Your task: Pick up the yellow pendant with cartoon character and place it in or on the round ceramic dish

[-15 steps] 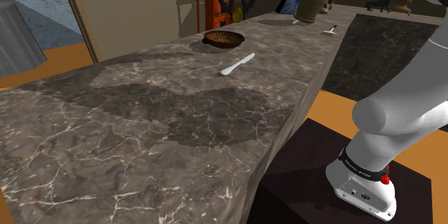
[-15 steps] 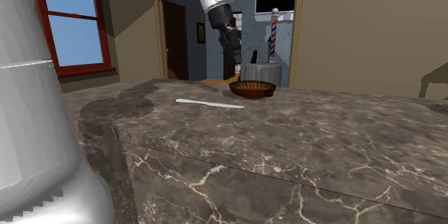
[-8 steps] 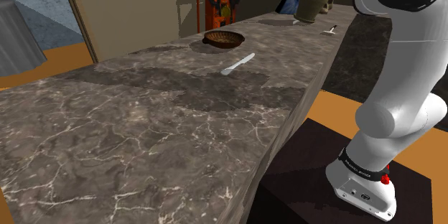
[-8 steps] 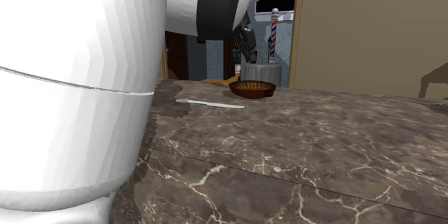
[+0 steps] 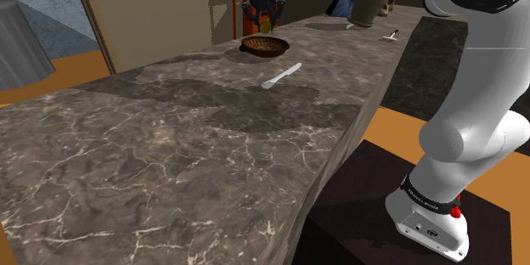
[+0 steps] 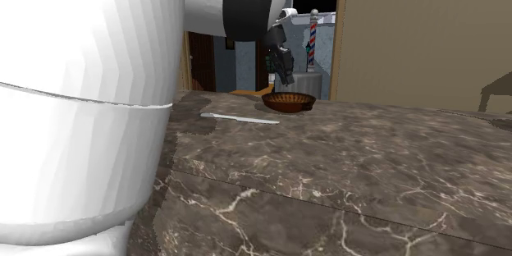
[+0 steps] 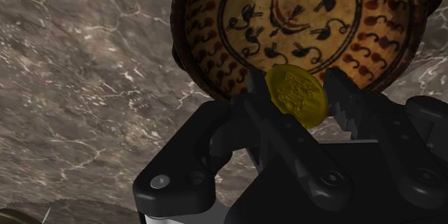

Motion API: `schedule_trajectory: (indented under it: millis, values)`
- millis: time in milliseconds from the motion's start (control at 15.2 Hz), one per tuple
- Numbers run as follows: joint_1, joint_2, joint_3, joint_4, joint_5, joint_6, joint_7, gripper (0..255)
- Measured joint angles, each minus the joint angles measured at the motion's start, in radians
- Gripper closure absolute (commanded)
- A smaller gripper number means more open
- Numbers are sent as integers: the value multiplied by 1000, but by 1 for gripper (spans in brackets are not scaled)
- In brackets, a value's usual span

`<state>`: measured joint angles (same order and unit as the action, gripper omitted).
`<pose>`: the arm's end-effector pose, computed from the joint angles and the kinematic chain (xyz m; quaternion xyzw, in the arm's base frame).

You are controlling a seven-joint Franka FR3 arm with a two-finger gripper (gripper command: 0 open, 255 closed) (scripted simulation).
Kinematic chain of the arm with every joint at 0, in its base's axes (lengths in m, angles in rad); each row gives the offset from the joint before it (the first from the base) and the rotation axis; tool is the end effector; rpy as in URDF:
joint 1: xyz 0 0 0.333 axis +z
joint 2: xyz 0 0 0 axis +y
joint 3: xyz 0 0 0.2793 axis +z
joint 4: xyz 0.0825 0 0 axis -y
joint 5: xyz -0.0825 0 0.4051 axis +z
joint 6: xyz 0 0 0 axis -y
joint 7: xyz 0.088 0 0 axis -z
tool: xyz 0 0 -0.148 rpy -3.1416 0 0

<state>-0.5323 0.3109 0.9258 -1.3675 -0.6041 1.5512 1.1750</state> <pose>0.6320 0.0978 0.5294 0.9037 -0.3896 0.1211 0.1300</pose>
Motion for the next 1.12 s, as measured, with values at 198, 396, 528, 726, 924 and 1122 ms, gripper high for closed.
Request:
schedule_trajectory:
  millis: [198,396,528,726,924,1122]
  values:
    - [-21,-14,2,-56,11,45,11,255]
    - [-30,-17,2,-85,13,70,17,255]
    - [-30,-18,2,-88,13,73,18,255]
    - [-31,-18,2,-89,13,74,19,255]
    - [-31,-18,2,-89,13,74,19,0]
    - [-31,-18,2,-89,13,74,19,0]
